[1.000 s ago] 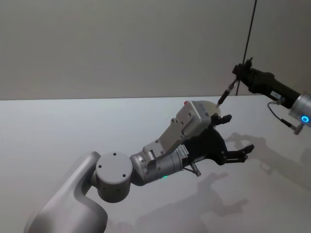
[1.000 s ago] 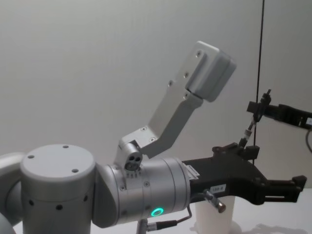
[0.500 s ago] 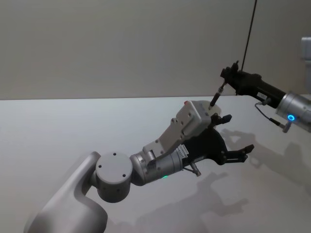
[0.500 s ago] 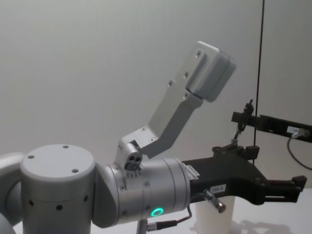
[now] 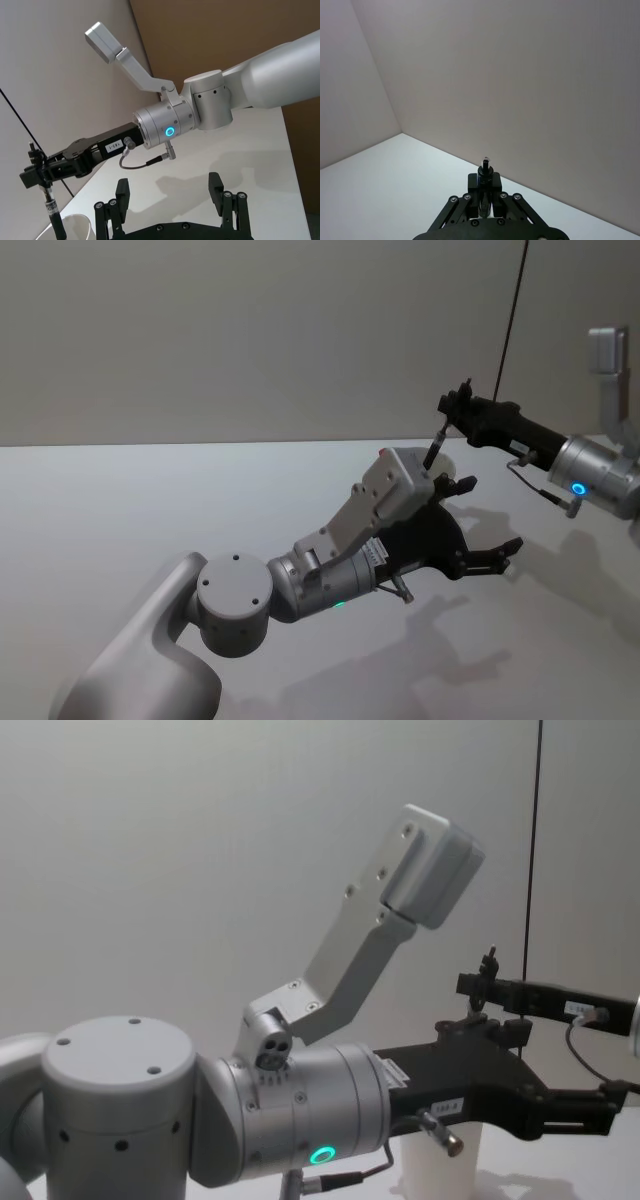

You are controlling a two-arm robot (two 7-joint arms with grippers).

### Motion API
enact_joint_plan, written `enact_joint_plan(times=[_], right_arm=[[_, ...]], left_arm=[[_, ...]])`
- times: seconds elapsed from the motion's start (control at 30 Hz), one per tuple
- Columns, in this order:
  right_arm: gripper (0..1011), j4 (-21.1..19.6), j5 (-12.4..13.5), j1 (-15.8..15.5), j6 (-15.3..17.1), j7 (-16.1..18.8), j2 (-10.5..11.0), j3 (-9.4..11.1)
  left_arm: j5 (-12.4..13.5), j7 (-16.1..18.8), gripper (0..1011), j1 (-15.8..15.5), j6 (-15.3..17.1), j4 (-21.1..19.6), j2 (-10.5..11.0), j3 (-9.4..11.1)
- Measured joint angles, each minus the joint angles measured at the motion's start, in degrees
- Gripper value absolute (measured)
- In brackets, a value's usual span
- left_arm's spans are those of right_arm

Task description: Place the pen into the pen holder.

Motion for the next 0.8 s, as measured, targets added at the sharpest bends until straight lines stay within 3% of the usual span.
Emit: enact_joint_plan(times=[0.13, 0.8], right_arm=[[172, 1.5, -0.33, 0.65, -0.9, -0.29, -0.38, -0.41], [826, 5.72, -0.73, 2.46, -2.8, -1.07, -1.43, -1.13]], left_arm=[[0.0, 0.0, 1004, 0.0, 0.0, 0.0, 0.0, 0.0], [0.0, 0.0, 1004, 0.0, 0.0, 0.0, 0.0, 0.0]])
